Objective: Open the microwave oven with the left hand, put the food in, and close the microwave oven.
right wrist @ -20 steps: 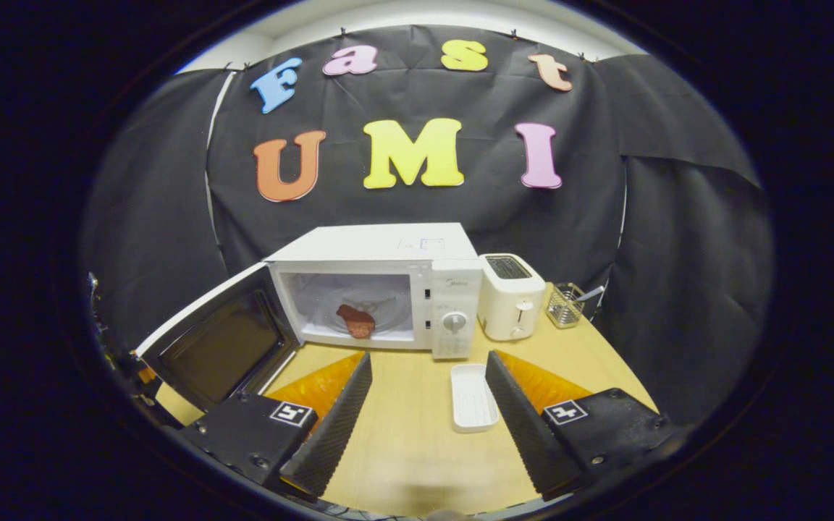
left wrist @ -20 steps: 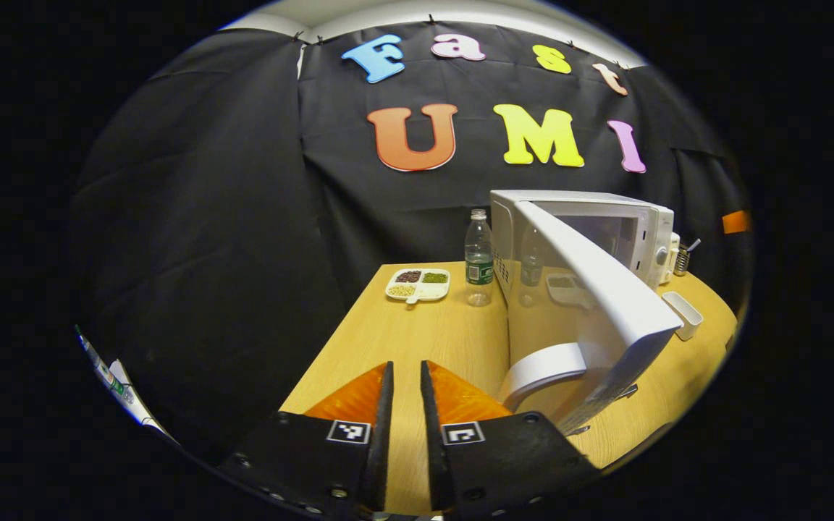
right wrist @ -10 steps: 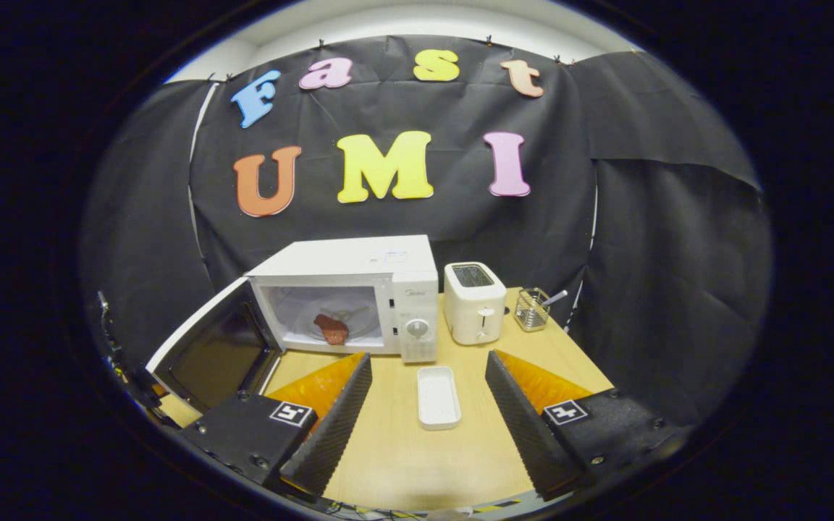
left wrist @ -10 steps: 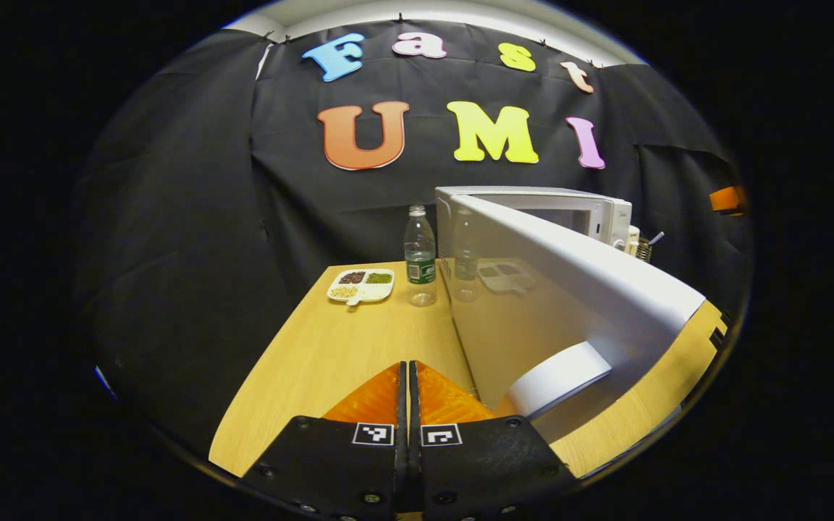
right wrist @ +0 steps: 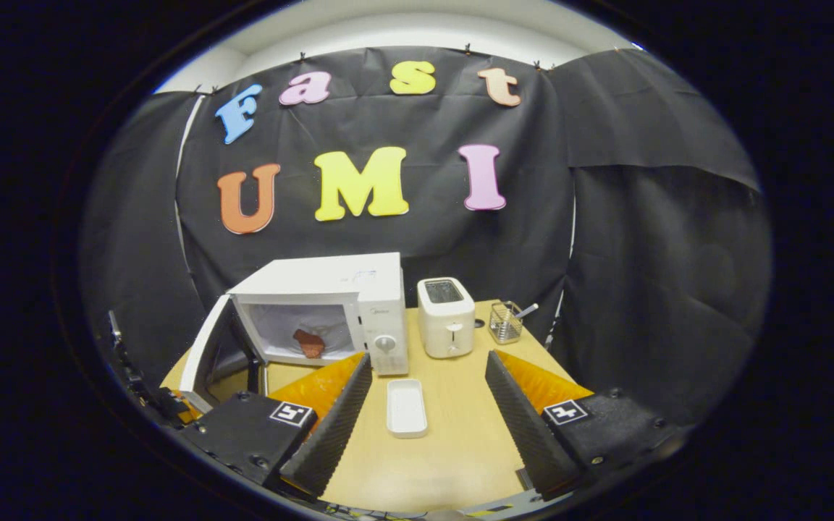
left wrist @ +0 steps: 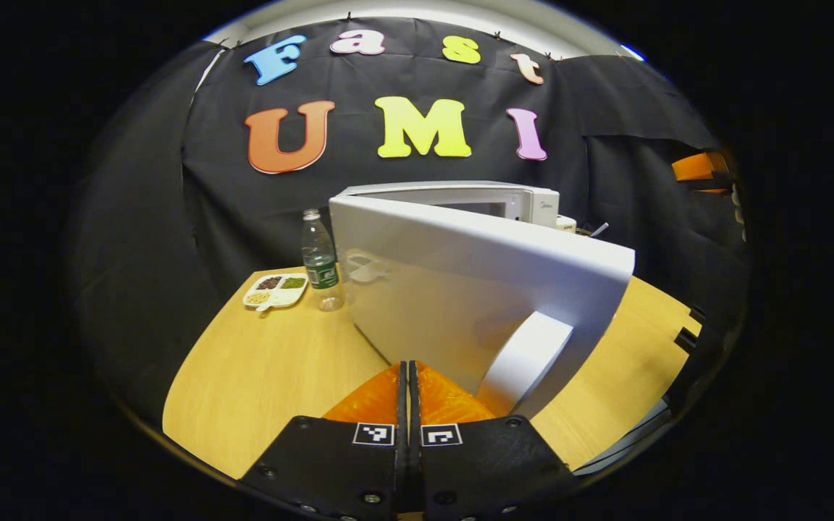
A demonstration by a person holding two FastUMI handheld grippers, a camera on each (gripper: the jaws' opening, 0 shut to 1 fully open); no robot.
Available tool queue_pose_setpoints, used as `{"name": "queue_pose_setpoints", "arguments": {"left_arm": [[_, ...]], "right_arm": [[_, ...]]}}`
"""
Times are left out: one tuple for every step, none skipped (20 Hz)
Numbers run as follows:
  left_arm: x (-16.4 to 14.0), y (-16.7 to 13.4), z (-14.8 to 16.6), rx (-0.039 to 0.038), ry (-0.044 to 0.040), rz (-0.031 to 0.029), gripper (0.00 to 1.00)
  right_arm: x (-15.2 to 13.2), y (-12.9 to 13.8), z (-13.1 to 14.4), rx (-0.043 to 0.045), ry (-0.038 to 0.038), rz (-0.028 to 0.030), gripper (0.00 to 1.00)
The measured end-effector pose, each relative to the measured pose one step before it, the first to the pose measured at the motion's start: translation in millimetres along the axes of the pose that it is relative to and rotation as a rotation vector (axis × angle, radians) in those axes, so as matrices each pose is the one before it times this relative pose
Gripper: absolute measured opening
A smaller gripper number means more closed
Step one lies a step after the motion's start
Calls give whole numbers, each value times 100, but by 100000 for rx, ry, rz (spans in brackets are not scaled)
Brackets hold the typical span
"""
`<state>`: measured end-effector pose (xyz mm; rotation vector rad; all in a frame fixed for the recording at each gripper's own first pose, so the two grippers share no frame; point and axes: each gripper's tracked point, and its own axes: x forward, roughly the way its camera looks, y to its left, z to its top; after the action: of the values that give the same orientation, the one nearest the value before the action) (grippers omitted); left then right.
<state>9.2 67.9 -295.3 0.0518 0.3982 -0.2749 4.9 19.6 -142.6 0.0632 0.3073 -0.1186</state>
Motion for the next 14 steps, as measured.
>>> {"name": "queue_pose_setpoints", "arguments": {"left_arm": [[506,-1073,251,581,-82,-1640,0],[563,-945,38,447,326,-1352,0],[663,-1016,279,775,-261,-1515,0],[573,-667,214,615,4,-794,0],[540,-809,330,-102,-332,-1369,0],[628,-776,261,99,-275,-1145,0],[733,-578,194,623,-107,-751,0],[628,-478,332,770,-252,-685,0],[675,-562,317,703,-554,-738,0],[773,-456,300,528,-80,-565,0],[782,-474,335,290,-334,-561,0],[752,-403,311,699,-277,-707,0],[943,-337,402,491,-469,-633,0],[734,-348,233,551,-300,-396,0]], "right_arm": [[0,-493,306,-383,-585,-287,100],[-95,-545,166,-948,-332,-472,100],[160,-616,191,-718,-90,-572,100],[-24,-553,177,-253,-226,-279,100],[-64,-447,260,412,36,-315,100],[-2,-555,258,725,-240,-257,100],[50,-536,40,323,138,-317,100],[11,-538,66,236,66,-313,100],[121,-493,102,-324,-64,-309,91],[73,-508,116,-410,165,-176,100],[212,-429,174,-178,33,-206,100],[151,-473,197,-64,66,-161,100],[102,-510,30,40,206,-261,100],[126,-561,142,176,175,-440,91]]}}
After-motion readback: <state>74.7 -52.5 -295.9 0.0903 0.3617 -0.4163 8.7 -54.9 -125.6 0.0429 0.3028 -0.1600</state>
